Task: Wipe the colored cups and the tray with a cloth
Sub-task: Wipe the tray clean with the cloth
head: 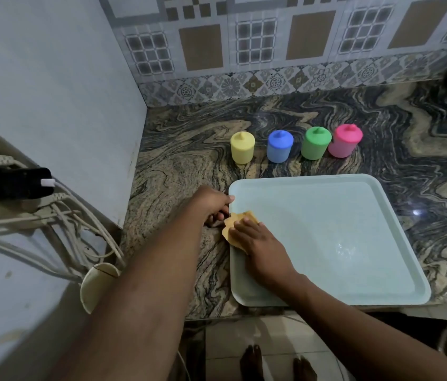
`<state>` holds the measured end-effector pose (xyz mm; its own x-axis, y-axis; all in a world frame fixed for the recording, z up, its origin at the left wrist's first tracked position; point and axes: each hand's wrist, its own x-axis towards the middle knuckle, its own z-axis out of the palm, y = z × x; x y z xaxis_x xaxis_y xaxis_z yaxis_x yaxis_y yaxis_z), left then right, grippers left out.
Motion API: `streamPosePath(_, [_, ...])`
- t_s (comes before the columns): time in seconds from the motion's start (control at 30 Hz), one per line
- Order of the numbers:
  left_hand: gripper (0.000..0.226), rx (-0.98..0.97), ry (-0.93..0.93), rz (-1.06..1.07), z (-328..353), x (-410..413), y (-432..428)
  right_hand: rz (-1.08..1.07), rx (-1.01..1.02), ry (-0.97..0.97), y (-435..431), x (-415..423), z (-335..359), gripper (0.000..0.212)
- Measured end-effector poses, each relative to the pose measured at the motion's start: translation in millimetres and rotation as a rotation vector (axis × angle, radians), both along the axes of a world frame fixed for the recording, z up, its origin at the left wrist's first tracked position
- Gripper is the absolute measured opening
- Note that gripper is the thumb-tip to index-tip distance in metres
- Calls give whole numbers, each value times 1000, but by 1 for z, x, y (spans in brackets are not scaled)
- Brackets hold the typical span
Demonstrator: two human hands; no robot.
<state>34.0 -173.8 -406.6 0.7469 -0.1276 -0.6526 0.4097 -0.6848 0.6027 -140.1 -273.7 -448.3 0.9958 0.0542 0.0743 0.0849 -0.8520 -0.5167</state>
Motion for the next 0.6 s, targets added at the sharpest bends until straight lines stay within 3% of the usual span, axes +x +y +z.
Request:
streamPosePath(0.17, [26, 0, -8, -3, -1, 1, 0, 133, -72, -87, 6, -56, -2, 50])
streamPosePath(0.3, [28, -17, -39, -3, -8, -3, 1, 282, 17, 24, -7, -96, 14, 50])
streamPosePath(0.37, [28, -32, -59, 4, -10, -5, 1, 187, 241, 116, -25, -90, 30, 51])
streamPosePath(0.43, [24, -43, -83, 1, -11, -7, 1, -26, 407, 83, -46, -66, 51, 48])
streamPosePath(0.53, [18, -53, -122, -2, -9, -10, 1, -376, 359, -126, -69, -9, 71, 46])
streamPosePath(0.6, [18, -50, -143, -4, -8, -13, 0, -453, 260, -168, -72, 34, 72, 52])
